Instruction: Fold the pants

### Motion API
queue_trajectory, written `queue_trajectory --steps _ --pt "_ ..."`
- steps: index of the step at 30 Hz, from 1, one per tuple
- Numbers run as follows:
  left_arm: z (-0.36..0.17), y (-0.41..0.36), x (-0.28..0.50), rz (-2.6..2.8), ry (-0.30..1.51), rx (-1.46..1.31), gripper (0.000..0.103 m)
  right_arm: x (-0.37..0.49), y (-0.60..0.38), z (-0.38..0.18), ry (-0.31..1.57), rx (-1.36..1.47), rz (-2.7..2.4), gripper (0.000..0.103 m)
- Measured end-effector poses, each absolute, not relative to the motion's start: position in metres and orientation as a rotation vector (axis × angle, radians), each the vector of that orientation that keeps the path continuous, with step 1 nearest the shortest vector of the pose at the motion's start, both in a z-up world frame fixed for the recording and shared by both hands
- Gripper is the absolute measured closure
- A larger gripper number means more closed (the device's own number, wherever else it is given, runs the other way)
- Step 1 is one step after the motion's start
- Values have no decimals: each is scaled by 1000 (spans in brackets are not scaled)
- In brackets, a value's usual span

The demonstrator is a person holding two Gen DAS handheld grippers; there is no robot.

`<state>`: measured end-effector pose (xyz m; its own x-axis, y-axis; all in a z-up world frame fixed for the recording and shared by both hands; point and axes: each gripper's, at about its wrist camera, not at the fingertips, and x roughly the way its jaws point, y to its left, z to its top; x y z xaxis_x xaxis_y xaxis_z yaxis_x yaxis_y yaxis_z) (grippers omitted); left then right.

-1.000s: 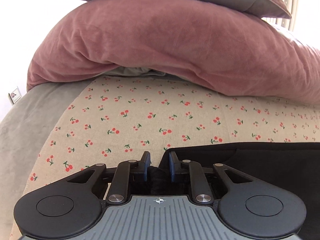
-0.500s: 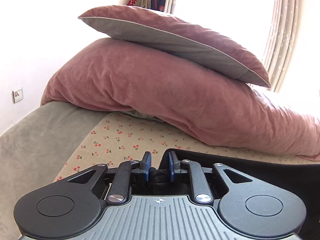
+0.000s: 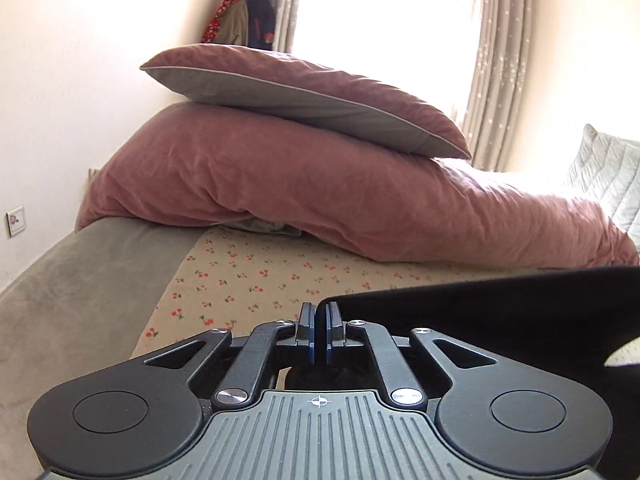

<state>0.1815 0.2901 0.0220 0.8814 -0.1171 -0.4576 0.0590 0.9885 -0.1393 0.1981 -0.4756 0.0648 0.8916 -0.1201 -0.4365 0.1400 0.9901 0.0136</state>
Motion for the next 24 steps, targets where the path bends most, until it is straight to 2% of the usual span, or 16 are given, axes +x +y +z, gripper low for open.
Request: queue_trajectory --steps 6,8,10,13,15,16,17,19,20,21,24 --pt "-24 288 125 -178 598 -97 96 139 -495 -37 677 41 -94 90" --pt "-27 294 115 -185 616 -172 92 133 -486 -58 718 35 -100 89" --pt "-26 303 106 -186 632 -256 92 131 -475 -65 723 -28 -139 84" --pt "-20 318 86 -192 635 -339 92 130 -470 -61 728 -53 -191 70" --pt "-18 329 73 -189 621 -422 92 125 -473 -52 717 -15 -241 51" --pt "-18 332 68 -193 618 -471 91 119 -475 -47 708 20 -272 48" --pt "-18 335 64 -195 614 -528 86 117 -476 -43 702 50 -290 45" --pt "-20 337 63 -185 605 -637 65 100 -478 -38 685 162 -294 43" --pt "-23 335 65 -177 606 -694 46 93 -479 -39 680 255 -269 39" --pt "-25 333 67 -174 606 -728 44 89 -480 -42 681 336 -248 36" --pt "-32 314 81 -128 627 -798 44 80 -478 -59 698 527 -253 36"
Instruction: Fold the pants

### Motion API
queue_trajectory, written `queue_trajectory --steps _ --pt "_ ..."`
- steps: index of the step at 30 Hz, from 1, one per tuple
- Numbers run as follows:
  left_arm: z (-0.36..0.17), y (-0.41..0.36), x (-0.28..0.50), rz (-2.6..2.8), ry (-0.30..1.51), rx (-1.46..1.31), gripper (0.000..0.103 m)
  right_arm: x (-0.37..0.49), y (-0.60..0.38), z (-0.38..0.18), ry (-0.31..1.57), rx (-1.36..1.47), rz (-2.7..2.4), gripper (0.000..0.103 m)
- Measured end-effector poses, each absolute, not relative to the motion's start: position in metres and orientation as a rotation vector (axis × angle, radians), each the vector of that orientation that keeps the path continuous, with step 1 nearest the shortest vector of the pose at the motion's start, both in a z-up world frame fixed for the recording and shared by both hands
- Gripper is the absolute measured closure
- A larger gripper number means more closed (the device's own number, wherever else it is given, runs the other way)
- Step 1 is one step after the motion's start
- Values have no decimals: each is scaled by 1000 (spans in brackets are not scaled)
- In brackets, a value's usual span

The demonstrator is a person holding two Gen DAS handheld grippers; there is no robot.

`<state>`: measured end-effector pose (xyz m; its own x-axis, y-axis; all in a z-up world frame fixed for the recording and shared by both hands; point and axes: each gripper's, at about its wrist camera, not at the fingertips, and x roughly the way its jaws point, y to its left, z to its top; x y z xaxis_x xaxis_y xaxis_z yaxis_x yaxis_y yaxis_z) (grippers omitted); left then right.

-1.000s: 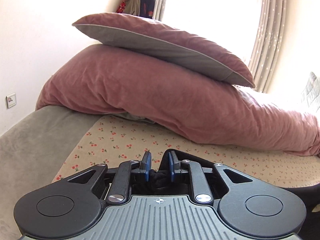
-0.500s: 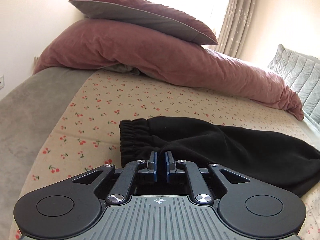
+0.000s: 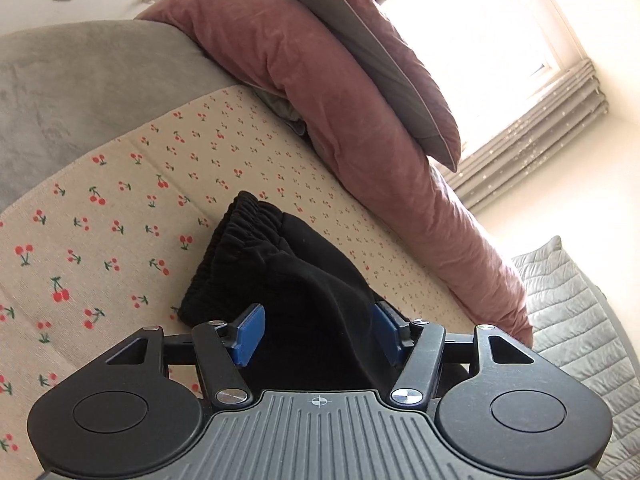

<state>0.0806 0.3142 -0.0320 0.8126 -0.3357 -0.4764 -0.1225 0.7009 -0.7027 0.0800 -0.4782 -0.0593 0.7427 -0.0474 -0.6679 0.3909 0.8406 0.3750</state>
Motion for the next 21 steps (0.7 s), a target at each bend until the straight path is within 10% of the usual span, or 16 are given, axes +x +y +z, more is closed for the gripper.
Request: queue_trajectory --steps 8,14,18,21 --pt "-62 279 133 69 747 -948 49 59 -473 -85 637 723 -308 39" --pt "-59 266 143 179 696 -880 91 81 -477 -80 608 787 -310 54" --pt "-53 268 145 195 699 -851 98 117 -477 -91 711 751 -392 101" --pt "-33 281 136 149 609 -887 98 130 -482 -70 665 706 -327 103"
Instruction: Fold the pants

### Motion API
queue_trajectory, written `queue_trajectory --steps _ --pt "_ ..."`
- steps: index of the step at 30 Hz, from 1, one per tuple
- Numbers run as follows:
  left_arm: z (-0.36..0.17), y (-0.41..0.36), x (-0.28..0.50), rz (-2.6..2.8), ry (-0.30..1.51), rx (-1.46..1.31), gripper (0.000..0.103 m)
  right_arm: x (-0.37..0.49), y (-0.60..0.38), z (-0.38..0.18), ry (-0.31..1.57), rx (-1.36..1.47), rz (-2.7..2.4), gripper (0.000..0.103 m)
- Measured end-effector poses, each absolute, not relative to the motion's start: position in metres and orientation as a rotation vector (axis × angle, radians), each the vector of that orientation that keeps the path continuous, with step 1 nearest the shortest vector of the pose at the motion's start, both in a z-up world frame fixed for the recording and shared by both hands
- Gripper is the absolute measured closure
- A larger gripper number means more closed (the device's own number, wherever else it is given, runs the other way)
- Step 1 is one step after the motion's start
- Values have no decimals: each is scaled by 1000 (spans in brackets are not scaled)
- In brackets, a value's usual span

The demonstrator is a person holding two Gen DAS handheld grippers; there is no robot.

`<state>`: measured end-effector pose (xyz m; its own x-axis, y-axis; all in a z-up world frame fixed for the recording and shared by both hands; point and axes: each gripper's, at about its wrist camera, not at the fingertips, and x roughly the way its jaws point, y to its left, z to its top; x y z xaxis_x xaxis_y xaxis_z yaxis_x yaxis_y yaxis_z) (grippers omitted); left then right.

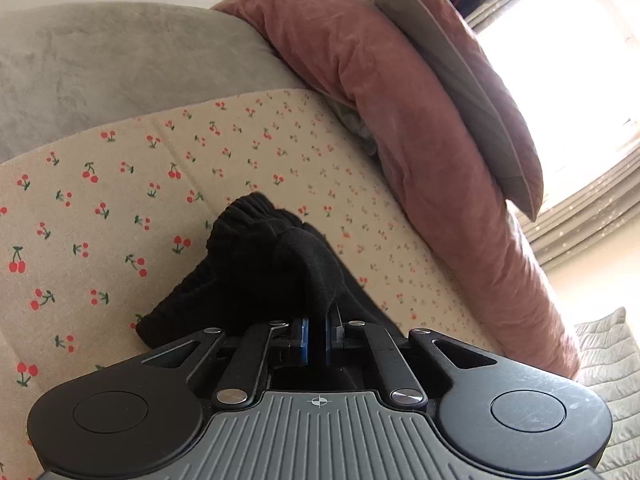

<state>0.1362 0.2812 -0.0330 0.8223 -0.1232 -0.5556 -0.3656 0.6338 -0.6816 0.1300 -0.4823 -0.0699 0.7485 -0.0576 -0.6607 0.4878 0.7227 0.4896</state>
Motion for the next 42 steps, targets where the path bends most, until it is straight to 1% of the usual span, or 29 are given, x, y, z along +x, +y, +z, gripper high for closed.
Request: queue_trajectory --steps 3,5,7,9,10,12,15,19,21,23,26,28,30,31,32,34,35,36,37,40,41,42 --pt "-18 281 120 103 551 -818 98 114 -478 -33 530 589 -236 103" --pt "-24 271 114 102 607 -695 98 98 -474 -24 490 482 -186 103" --pt "-44 262 113 96 704 -615 98 93 -484 -42 552 447 -201 103" --pt "-70 262 110 94 797 -597 97 95 -504 -76 670 515 -262 103" --pt "-79 265 107 94 815 -613 97 94 -514 -95 718 568 -270 103" --pt "-83 274 97 71 792 -659 97 80 -520 -110 684 631 -249 103" --pt "-75 272 94 60 785 -620 97 77 -508 -100 657 555 -243 103" --pt "-70 266 97 68 801 -570 97 103 -491 -75 716 430 -281 103" --pt "-70 267 98 67 804 -571 96 110 -491 -61 730 431 -287 103" --pt "-70 264 97 63 803 -542 96 111 -491 -41 678 424 -254 103" --pt "-74 262 92 59 795 -511 93 95 -488 -25 547 420 -197 103" --pt "-80 263 89 48 789 -503 91 86 -491 -34 507 427 -185 103" --pt "-85 263 88 29 802 -489 89 91 -501 -65 597 449 -218 103" --pt "-87 265 87 17 806 -490 89 100 -508 -90 690 479 -243 103" --pt "-87 268 86 -2 811 -501 86 102 -514 -108 723 510 -237 103" --pt "-83 275 81 -37 816 -511 77 91 -515 -111 661 515 -219 103" --pt "-78 278 77 -47 820 -503 62 89 -514 -107 661 509 -235 100" --pt "-71 283 70 -57 819 -488 44 90 -513 -103 671 495 -256 91" --pt "-65 288 65 -55 815 -472 40 93 -509 -96 697 457 -276 89" --pt "-37 309 45 19 740 -425 42 98 -493 -68 706 291 -332 85" --pt "-28 318 44 24 714 -438 42 100 -484 -56 679 222 -365 78" --pt "-21 326 46 28 693 -467 41 105 -475 -46 648 159 -397 66"
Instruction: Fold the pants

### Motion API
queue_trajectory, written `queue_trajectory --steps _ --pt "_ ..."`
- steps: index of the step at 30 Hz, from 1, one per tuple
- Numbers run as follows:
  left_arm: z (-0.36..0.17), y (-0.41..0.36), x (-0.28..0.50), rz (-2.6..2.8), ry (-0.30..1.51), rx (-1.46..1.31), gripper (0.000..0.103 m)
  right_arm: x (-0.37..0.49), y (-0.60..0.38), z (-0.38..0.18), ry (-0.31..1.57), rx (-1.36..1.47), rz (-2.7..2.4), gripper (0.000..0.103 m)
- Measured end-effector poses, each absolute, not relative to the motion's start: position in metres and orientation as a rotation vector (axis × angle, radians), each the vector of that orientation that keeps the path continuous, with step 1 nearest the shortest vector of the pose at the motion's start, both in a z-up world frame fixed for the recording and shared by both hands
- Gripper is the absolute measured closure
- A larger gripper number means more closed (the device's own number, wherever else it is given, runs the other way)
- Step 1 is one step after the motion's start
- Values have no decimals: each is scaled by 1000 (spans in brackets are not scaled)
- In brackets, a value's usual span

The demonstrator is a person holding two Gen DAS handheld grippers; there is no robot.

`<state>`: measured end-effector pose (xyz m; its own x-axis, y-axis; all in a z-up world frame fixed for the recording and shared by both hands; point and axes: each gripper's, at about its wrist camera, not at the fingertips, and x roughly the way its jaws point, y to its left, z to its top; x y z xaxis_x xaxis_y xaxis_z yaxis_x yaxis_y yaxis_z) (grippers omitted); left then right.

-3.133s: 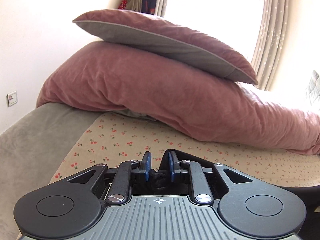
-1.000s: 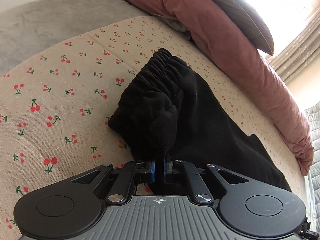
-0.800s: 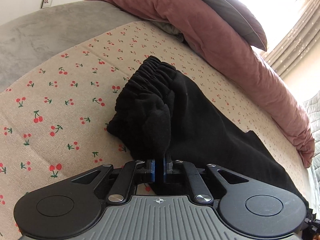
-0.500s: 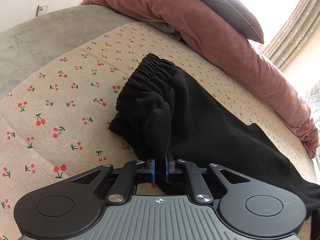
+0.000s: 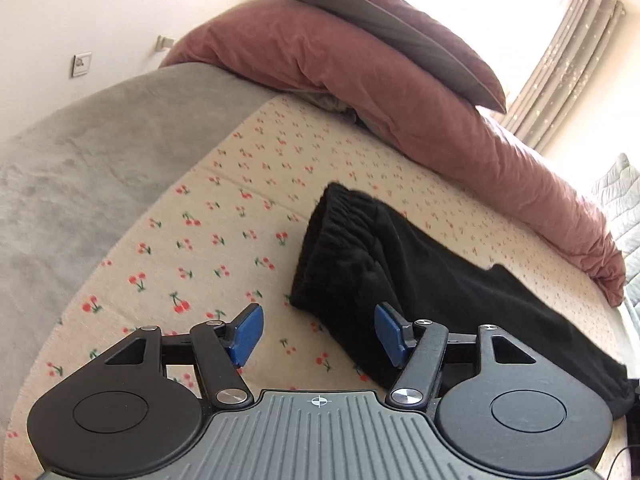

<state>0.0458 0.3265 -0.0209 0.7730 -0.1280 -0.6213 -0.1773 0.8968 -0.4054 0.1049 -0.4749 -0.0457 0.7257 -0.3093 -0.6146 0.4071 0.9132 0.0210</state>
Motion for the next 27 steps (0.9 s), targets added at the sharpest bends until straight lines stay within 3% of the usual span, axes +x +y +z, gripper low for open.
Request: queue_trajectory --steps 2,3,7,8,9,10,14,16,20,24,27 --pt "-13 337 54 24 656 -532 37 116 -452 -23 579 40 -433 47" --pt "-13 338 61 15 648 -548 34 122 -440 -15 554 9 -411 45" --pt "-31 327 95 27 667 -596 35 162 -363 2 572 -53 -15 46" --pt "-41 323 101 42 675 -623 41 172 -345 2 590 -63 56 47" --pt "-47 319 105 57 678 -639 67 187 -322 0 618 -78 138 49" --pt "-55 315 109 90 680 -642 75 200 -298 -1 645 -95 200 50" --pt "-66 306 107 130 663 -595 83 244 -230 -10 696 -182 350 57" --pt "-63 310 95 108 668 -597 93 261 -211 -15 723 -190 393 63" --pt "-50 327 83 109 740 -580 92 286 -207 -32 784 -140 450 65" --pt "11 334 82 179 534 -496 89 294 -234 -40 829 -182 420 65" --pt "31 290 137 -101 573 -500 81 287 -264 -29 822 -130 507 61"
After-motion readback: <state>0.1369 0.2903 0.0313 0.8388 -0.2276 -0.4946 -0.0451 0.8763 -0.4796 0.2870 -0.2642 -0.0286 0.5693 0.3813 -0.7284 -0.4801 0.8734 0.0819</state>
